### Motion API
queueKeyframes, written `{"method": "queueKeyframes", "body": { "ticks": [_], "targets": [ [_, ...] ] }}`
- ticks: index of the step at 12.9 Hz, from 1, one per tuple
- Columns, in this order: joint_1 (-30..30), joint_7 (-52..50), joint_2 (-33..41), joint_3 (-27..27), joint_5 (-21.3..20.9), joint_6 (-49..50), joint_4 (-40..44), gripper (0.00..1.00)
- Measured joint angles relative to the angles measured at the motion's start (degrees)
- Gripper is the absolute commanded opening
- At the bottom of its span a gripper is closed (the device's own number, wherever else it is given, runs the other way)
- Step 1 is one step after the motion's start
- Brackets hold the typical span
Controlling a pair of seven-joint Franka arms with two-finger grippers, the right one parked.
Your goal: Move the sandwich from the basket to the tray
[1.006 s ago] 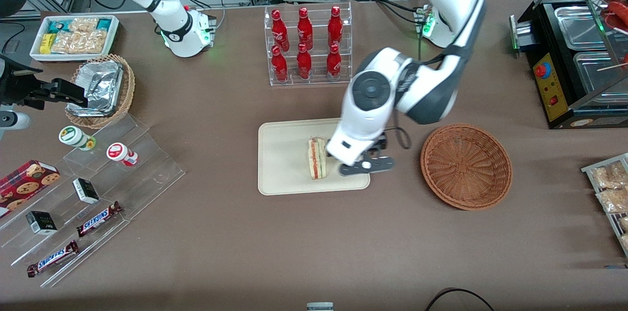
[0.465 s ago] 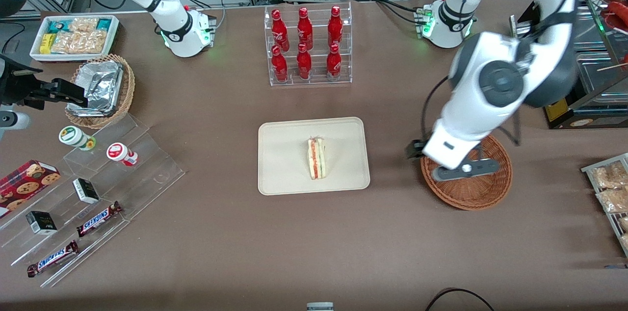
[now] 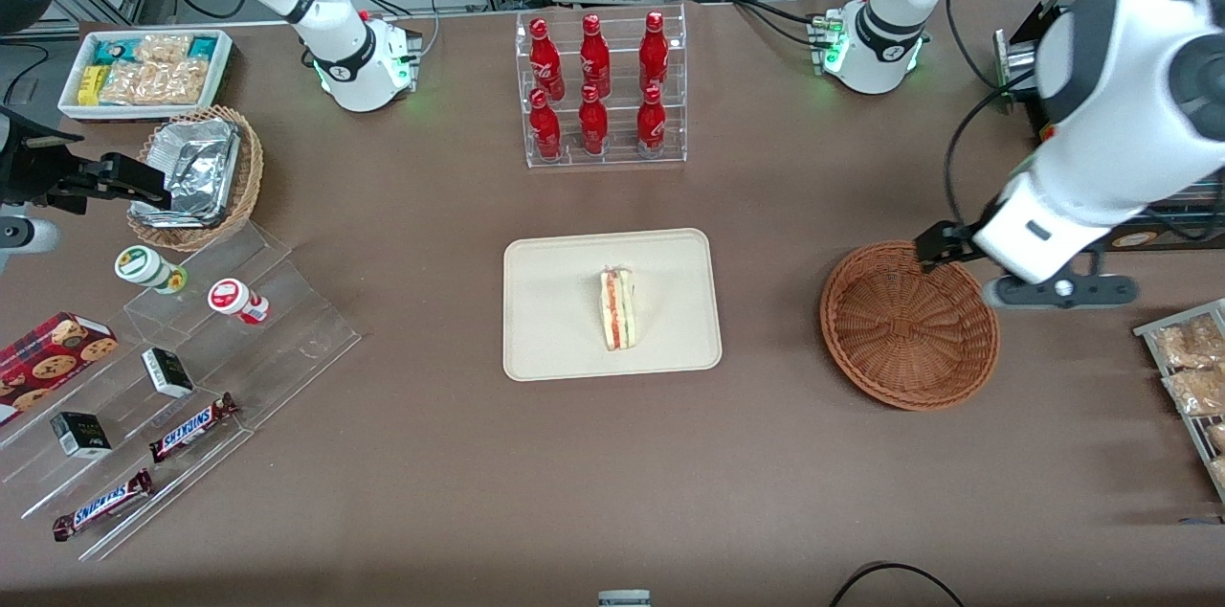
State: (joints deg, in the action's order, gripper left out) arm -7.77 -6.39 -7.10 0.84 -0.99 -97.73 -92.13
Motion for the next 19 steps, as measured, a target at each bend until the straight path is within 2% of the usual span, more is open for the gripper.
{"method": "queueKeyframes", "body": {
  "ticks": [5, 19],
  "targets": [
    [6.0, 8.8, 0.9, 0.0, 0.1, 0.1, 0.0, 1.00],
    [6.5, 7.4, 7.0, 0.7, 1.0, 4.2, -0.5, 1.00]
  ]
}}
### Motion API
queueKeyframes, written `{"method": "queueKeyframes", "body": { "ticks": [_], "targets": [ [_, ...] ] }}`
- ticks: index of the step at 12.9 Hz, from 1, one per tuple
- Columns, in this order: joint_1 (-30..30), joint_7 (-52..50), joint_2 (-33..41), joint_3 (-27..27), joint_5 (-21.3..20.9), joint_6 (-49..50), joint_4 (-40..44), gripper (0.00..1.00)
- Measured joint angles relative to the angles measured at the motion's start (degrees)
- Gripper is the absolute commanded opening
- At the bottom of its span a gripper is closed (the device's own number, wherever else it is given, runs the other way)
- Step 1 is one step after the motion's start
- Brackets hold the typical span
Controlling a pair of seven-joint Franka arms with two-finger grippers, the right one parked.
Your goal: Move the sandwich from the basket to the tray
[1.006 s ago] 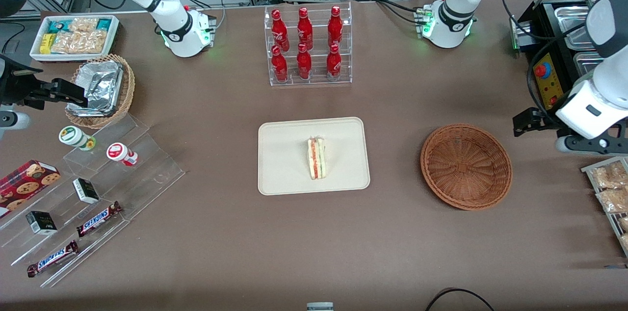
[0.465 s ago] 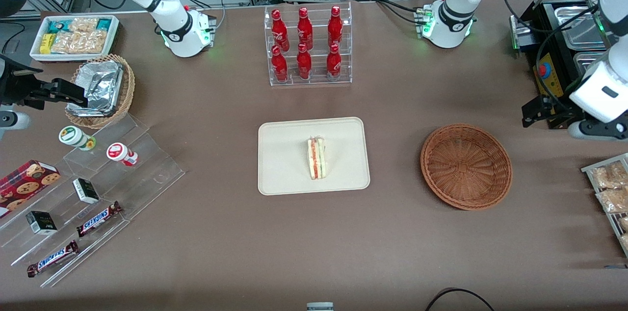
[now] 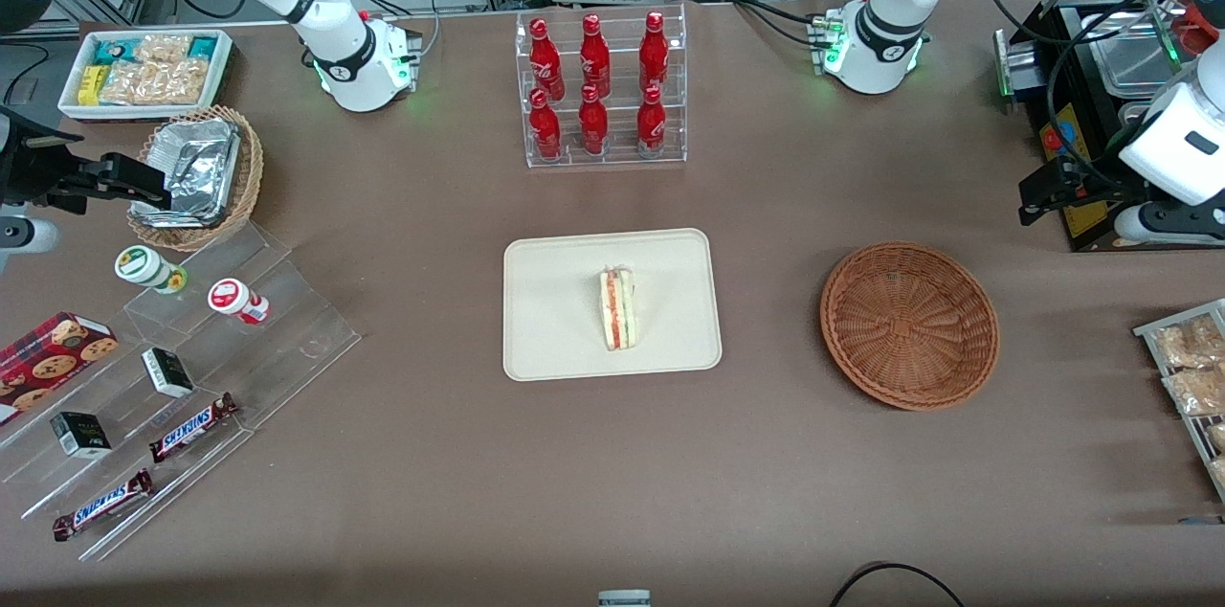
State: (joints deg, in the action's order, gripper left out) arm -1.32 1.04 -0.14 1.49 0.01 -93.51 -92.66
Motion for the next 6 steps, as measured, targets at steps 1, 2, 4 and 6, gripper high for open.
{"method": "queueKeyframes", "body": {
  "ticks": [1, 2, 4, 6],
  "targets": [
    [0.0, -0.2, 0.1, 0.0, 0.0, 0.2, 0.0, 1.00],
    [0.0, -0.3, 0.3, 0.0, 0.0, 0.4, 0.0, 1.00],
    [0.1, -0.4, 0.7, -0.2, 0.0, 0.5, 0.2, 1.00],
    [0.2, -0.4, 0.8, -0.2, 0.0, 0.6, 0.5, 1.00]
  ]
}}
